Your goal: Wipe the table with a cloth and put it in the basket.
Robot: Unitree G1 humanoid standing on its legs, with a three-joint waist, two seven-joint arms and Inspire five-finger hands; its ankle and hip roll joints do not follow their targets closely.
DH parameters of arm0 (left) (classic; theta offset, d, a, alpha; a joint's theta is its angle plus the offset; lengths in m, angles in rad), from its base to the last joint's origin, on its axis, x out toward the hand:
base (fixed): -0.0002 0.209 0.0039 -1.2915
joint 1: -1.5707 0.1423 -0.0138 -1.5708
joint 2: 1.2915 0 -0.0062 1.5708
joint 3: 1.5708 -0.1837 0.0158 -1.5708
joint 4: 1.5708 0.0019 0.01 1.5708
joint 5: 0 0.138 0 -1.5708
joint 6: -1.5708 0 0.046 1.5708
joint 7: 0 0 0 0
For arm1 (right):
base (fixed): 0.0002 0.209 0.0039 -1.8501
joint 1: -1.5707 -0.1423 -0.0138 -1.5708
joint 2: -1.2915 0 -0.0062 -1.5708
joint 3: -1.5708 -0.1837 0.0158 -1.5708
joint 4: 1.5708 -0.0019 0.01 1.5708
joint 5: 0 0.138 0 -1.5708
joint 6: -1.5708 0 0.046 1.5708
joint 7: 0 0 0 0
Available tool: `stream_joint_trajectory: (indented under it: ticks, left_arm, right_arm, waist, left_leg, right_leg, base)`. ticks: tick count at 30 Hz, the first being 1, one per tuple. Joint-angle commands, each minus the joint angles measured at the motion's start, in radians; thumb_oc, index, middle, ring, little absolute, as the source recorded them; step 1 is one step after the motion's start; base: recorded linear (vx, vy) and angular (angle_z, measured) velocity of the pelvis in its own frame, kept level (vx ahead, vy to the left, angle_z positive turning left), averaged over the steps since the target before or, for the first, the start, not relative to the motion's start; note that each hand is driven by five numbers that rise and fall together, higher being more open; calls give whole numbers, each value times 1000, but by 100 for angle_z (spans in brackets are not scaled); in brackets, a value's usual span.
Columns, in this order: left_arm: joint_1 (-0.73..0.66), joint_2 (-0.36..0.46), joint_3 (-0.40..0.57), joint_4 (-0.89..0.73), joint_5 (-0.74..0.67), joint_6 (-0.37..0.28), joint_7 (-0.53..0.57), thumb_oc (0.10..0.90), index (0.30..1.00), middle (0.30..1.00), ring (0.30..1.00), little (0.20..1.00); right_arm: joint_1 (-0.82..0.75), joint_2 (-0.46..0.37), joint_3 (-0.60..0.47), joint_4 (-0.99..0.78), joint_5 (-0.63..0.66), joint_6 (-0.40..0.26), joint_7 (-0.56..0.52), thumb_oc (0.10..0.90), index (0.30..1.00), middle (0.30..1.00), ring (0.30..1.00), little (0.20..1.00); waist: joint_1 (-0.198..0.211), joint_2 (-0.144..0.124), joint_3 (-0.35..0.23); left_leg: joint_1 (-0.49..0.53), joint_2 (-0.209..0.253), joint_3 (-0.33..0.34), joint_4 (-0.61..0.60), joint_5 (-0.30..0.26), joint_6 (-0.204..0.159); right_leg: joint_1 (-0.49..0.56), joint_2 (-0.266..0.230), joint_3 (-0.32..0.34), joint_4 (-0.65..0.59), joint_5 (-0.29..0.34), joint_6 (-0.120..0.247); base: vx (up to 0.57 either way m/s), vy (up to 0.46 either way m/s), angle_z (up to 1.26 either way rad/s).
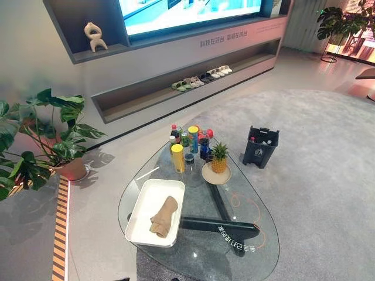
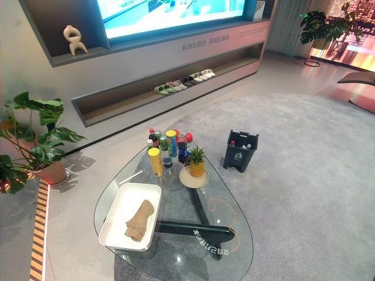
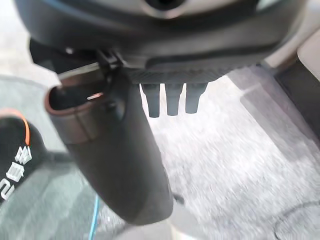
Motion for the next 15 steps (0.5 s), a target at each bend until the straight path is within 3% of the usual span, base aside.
stream_joint_trajectory:
  ticks: [1, 15]
  left_arm:
    - [-98, 28, 8, 36, 41, 17, -4, 800, 900, 900, 900, 900]
    - [-104, 5, -37, 15, 41, 6, -21, 800, 900, 900, 900, 900]
  right_arm:
    - [-81, 1, 38, 46, -33, 13, 12, 800, 900, 900, 900, 900]
    - [-90, 25, 82, 16, -31, 34, 36, 800, 900, 900, 900, 900]
  waist:
    - [14, -36, 24]
    - [12, -34, 34]
  left_leg:
    - [74, -21, 44, 6, -101, -16]
    - [74, -18, 44, 6, -102, -14]
  right_leg:
    - [-19, -31, 46, 21, 25, 41]
    - [-23, -35, 47, 22, 26, 39]
  base:
    - [22, -5, -5]
    - [2, 0, 0]
